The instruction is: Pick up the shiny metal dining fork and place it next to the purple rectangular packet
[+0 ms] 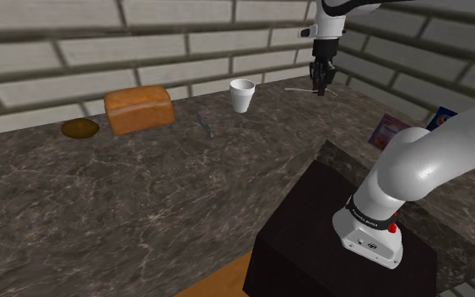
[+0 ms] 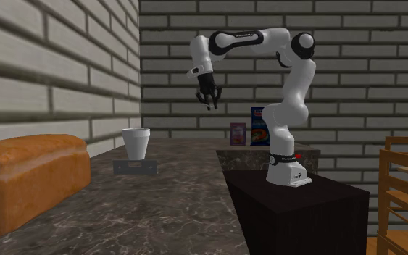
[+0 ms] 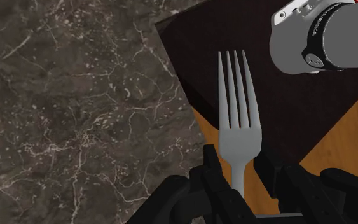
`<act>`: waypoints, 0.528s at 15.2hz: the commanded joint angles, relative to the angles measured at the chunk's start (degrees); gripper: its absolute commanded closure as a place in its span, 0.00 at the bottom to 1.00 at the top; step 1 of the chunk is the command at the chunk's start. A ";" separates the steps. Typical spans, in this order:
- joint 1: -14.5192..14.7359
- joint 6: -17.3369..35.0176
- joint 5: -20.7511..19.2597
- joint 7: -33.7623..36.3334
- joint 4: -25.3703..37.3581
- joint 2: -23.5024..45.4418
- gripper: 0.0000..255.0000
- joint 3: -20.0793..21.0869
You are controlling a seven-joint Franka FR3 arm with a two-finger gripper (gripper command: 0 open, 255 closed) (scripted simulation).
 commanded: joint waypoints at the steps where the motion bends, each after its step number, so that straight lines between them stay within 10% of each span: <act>1: -1.33 -0.59 -1.86 -2.40 -0.87 -1.66 1.00 -1.70; 8: -5.90 -2.44 -8.55 -10.82 -2.47 -6.29 1.00 -7.91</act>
